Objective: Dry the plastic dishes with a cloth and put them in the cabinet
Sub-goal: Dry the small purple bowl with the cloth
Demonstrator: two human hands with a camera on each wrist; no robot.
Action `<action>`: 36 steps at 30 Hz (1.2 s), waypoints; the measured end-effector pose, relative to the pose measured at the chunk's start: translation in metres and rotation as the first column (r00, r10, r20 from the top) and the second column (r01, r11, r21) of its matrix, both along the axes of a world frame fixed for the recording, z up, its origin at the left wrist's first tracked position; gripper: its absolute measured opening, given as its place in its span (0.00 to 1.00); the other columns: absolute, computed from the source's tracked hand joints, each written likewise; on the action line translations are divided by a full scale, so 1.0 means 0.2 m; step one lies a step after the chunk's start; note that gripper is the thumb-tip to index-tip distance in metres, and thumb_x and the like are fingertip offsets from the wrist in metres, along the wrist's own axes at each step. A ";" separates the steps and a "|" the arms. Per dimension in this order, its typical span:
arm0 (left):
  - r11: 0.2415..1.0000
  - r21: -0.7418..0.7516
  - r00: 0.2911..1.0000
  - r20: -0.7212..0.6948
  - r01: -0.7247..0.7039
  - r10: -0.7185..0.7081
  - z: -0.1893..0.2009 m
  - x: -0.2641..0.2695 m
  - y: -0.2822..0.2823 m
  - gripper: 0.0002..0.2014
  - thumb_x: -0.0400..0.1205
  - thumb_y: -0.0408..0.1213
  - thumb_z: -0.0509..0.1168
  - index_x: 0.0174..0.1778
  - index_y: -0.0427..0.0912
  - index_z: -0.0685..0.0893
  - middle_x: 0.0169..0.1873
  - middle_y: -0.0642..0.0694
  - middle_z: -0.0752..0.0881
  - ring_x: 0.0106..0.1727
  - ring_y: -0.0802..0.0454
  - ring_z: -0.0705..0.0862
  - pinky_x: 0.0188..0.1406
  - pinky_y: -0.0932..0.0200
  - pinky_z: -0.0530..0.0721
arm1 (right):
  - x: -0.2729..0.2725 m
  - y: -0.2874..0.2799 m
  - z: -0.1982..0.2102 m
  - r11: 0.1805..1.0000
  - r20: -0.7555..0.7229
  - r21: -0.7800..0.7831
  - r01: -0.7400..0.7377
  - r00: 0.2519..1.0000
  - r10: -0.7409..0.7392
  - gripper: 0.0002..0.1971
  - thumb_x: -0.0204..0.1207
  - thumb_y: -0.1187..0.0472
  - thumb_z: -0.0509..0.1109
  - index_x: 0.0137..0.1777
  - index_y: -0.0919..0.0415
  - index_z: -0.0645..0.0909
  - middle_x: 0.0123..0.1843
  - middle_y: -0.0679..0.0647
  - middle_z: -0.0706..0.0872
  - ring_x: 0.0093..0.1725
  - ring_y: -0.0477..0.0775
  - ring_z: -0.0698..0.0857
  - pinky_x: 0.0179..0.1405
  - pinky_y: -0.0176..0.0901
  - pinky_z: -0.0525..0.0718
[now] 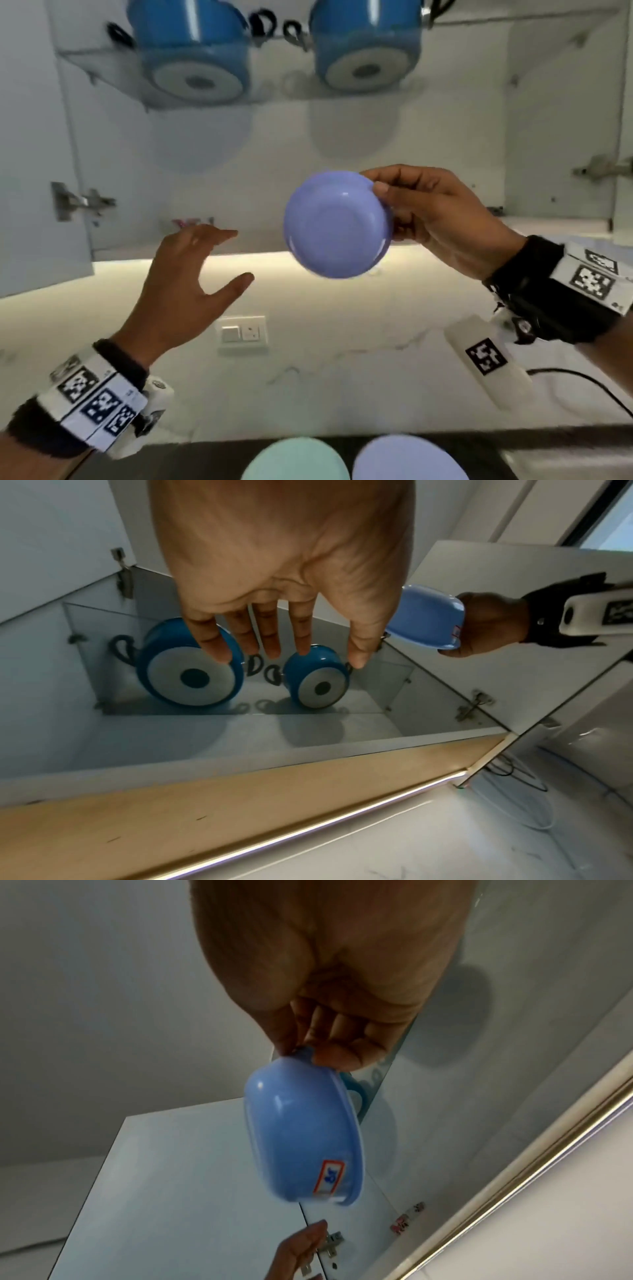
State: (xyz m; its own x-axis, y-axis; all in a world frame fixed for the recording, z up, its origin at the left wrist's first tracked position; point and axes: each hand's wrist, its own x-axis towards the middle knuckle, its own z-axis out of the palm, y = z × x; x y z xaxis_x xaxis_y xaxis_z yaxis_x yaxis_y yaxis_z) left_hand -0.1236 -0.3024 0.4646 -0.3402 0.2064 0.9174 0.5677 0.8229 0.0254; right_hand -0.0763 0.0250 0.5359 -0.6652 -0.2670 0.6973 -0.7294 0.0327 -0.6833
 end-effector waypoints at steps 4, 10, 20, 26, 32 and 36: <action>0.998 0.003 0.998 0.012 -0.064 0.064 0.03 -0.16 -0.16 0.29 0.76 0.65 0.63 0.67 0.51 0.83 0.66 0.49 0.82 0.69 0.44 0.79 0.70 0.44 0.75 | -0.19 -0.12 0.20 0.994 0.101 -0.101 0.044 0.994 -0.034 0.10 0.86 0.63 0.64 0.58 0.56 0.87 0.46 0.52 0.87 0.35 0.50 0.82 0.40 0.40 0.79; 0.981 0.023 0.974 0.127 -0.190 0.186 0.04 -0.32 -0.31 0.32 0.74 0.71 0.58 0.65 0.55 0.84 0.63 0.53 0.84 0.65 0.44 0.80 0.61 0.42 0.81 | -0.47 -0.28 0.39 0.989 0.242 0.005 0.148 0.959 -0.145 0.09 0.84 0.65 0.68 0.60 0.62 0.86 0.48 0.54 0.86 0.36 0.51 0.82 0.34 0.37 0.83; 0.950 -0.044 0.935 0.172 -0.308 0.311 0.07 -0.54 -0.49 0.36 0.72 0.80 0.50 0.58 0.60 0.87 0.60 0.62 0.85 0.64 0.53 0.82 0.62 0.47 0.79 | -0.86 -0.68 0.58 0.445 -0.562 0.534 0.719 0.695 -0.449 0.08 0.78 0.60 0.70 0.51 0.51 0.90 0.48 0.48 0.89 0.49 0.52 0.84 0.47 0.39 0.75; 0.959 -0.172 0.938 0.229 -0.225 0.261 0.03 -0.63 -0.55 0.36 0.76 0.77 0.41 0.75 0.67 0.74 0.71 0.66 0.78 0.75 0.60 0.73 0.75 0.52 0.60 | -1.11 -0.88 0.55 0.240 -0.670 0.655 0.717 0.697 -0.256 0.11 0.80 0.59 0.70 0.59 0.54 0.89 0.55 0.50 0.91 0.58 0.54 0.85 0.48 0.36 0.70; 0.981 -0.102 0.967 0.177 -0.167 0.183 0.00 -0.71 -0.60 0.29 0.80 0.73 0.45 0.70 0.69 0.79 0.65 0.69 0.82 0.68 0.66 0.75 0.66 0.57 0.60 | -1.27 -1.04 0.54 0.203 -0.666 0.704 0.681 0.732 -0.144 0.11 0.81 0.61 0.71 0.62 0.56 0.88 0.56 0.53 0.91 0.57 0.55 0.86 0.50 0.37 0.72; 0.988 -0.075 0.976 0.160 -0.134 0.145 0.00 -0.73 -0.60 0.29 0.78 0.75 0.47 0.68 0.69 0.80 0.65 0.67 0.83 0.67 0.65 0.77 0.66 0.55 0.60 | -1.32 -1.11 0.56 0.183 -0.666 0.713 0.676 0.736 -0.123 0.10 0.81 0.63 0.70 0.59 0.58 0.88 0.52 0.53 0.92 0.53 0.54 0.86 0.49 0.39 0.75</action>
State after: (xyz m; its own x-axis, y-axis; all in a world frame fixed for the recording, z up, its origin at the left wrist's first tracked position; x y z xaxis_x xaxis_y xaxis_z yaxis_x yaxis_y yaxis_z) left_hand -0.2706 -0.4225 0.4644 -0.5148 0.2022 0.8331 0.4394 0.8967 0.0539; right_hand -0.3408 -0.1973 0.6470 -0.6459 -0.6473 0.4047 -0.5381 0.7621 0.3601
